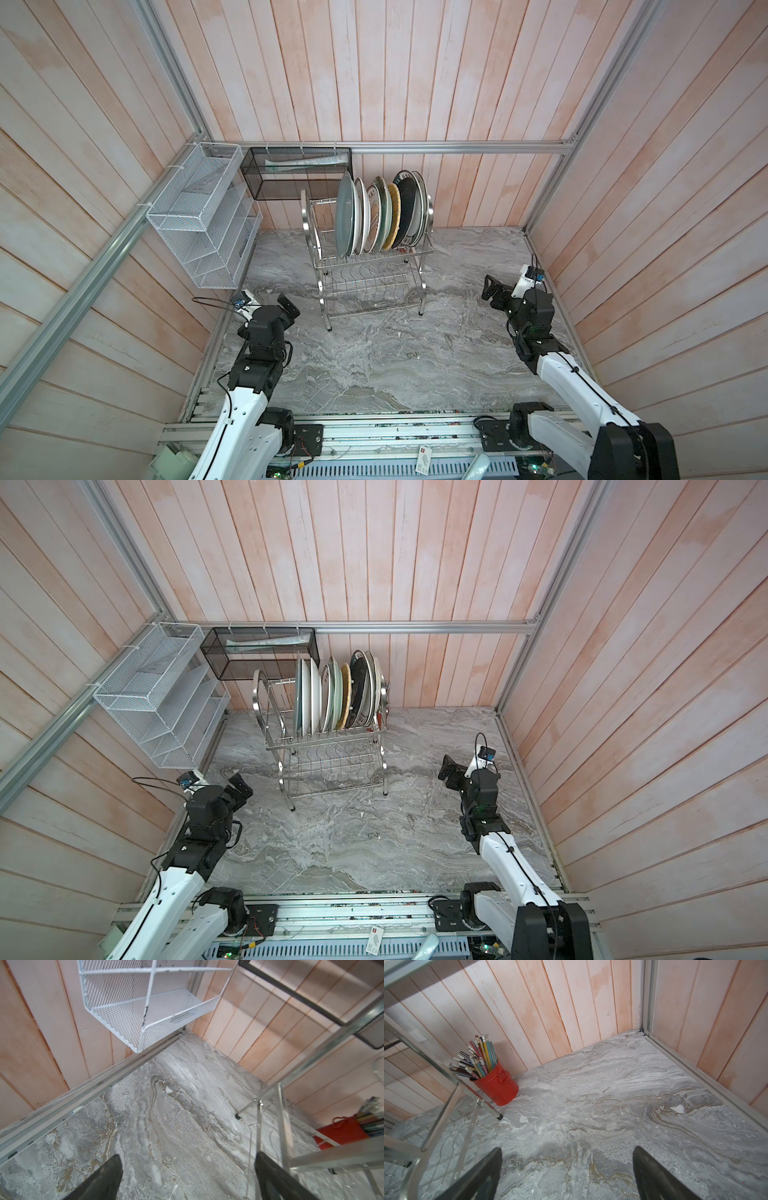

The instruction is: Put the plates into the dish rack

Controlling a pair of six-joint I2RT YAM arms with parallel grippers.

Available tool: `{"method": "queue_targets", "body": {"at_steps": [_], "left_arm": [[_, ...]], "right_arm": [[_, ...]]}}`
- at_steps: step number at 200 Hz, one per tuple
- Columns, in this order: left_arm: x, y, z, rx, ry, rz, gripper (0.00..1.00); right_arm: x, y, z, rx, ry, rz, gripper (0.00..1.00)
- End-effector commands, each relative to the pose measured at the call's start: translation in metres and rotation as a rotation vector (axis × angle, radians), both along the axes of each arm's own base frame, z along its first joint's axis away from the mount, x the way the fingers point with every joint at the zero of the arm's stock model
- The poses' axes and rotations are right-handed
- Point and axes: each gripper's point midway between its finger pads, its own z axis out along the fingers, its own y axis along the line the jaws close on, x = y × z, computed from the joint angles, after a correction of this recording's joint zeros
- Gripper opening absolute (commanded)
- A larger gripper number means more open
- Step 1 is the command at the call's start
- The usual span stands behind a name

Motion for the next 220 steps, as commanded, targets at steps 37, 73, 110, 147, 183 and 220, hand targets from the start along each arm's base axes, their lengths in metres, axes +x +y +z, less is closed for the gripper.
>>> {"method": "queue_targets", "body": {"at_steps": [37, 73, 110, 147, 183, 220], "left_arm": [[0.003, 0.02, -0.014, 0.084, -0.149, 0.074, 1.0], [0.013, 0.027, -0.03, 0.162, -0.089, 0.105, 1.0], [0.027, 0.016, -0.05, 0.216, -0.113, 0.017, 1.0], [0.037, 0.005, -0.036, 0.253, -0.241, -0.051, 1.0], [0.056, -0.01, -0.034, 0.31, -0.224, -0.152, 1.0], [0.061, -0.016, -0.028, 0.387, -0.243, -0.182, 1.0]], "right_arm": [[-0.008, -0.029, -0.026, -0.146, -0.035, -0.124, 0.98], [-0.014, -0.036, -0.025, -0.208, -0.036, -0.15, 0.98], [-0.027, -0.046, -0.053, -0.258, -0.008, -0.19, 0.98], [-0.023, -0.039, -0.051, -0.312, -0.054, -0.142, 0.98], [-0.019, -0.037, -0.038, -0.324, -0.15, -0.131, 0.98], [-0.006, -0.028, -0.037, -0.371, -0.176, -0.066, 0.98]]}}
